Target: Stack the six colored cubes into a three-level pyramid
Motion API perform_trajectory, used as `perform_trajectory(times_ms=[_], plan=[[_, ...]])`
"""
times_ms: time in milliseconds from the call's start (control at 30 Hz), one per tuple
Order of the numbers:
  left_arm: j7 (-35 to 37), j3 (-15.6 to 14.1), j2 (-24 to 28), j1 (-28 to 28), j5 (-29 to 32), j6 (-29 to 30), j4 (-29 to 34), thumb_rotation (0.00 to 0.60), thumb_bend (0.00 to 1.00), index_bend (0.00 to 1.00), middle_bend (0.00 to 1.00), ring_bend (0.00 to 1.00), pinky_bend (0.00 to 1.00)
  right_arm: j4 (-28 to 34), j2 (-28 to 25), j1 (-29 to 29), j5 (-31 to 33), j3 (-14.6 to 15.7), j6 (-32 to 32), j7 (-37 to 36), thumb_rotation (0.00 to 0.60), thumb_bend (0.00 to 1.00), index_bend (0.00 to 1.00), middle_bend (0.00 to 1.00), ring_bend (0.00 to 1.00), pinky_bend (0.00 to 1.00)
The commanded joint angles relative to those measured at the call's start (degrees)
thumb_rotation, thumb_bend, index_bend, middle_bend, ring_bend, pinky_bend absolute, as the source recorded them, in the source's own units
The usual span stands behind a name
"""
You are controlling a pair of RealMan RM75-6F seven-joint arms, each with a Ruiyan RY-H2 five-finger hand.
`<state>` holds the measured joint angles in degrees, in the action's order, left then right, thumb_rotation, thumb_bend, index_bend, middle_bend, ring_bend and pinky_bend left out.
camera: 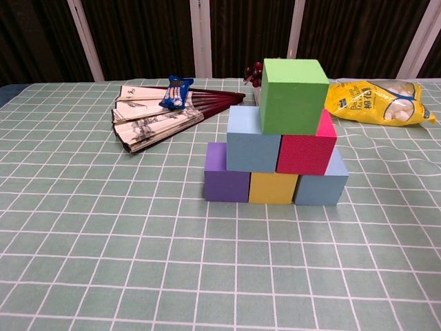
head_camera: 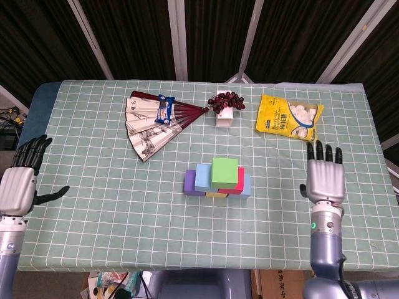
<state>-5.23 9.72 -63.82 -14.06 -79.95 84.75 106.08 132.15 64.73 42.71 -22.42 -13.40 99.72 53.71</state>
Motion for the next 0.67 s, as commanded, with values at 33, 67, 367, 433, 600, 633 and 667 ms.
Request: perform_trajectory(times_ms=[33,67,367,433,600,633,667], plan=[[-0.12,-1.03,-2.15,0.59,-1.67,1.28,-2.62,0.600,0.05,0.00,0.01,0.00,0.00,-4.87,-5.88,-11.67,-15.28,10.99,-8.73,-15.43,0.600,0.29,0.00,0.05,0.00,0.02],[-0.11,-1.35,-2.85,0.80,-1.92,1.54,-3.50,0.600,0.05,0.00,0.01,0.00,0.00,-5.74,-6.40,-13.22,-17.90,12.50,-9.72,-17.71,0.600,0.29,0.00,0.05,0.00,0.02],[1.39,-4.21,-5.46,2.91,-5.05,3.51,-9.33,0.600,0.05,0.00,0.00,0.00,0.00,-18.36,-5.11,-24.91,-38.60,21.29,-9.55,-33.53,0.600,0.29,0.00,0.00,0.00,0.00],[1.75,-4.97,-5.58,3.65,-5.68,4.06,-10.32,0.600,0.05,0.00,0.00,0.00,0.00,-22.94,-4.02,-27.46,-41.92,22.12,-8.30,-37.11,0.600,0.29,0.00,0.00,0.00,0.00],[2.14,-5.82,-6.10,5.15,-6.28,5.46,-12.14,0.600,0.05,0.00,0.00,0.00,0.00,-29.36,-3.25,-30.49,-46.41,21.38,-6.75,-42.02,0.600,0.29,0.00,0.00,0.00,0.00],[2.16,-5.82,-6.18,5.26,-6.18,5.48,-12.34,0.600,0.05,0.00,0.00,0.00,0.00,-30.11,-3.05,-30.79,-46.91,21.14,-6.45,-42.38,0.600,0.29,0.00,0.00,0.00,0.00],[2.29,-5.71,-6.31,5.40,-5.74,5.41,-12.58,0.600,0.05,0.00,0.00,0.00,0.00,-31.02,-2.71,-31.18,-47.43,20.77,-6.23,-42.89,0.600,0.29,0.00,0.00,0.00,0.00]])
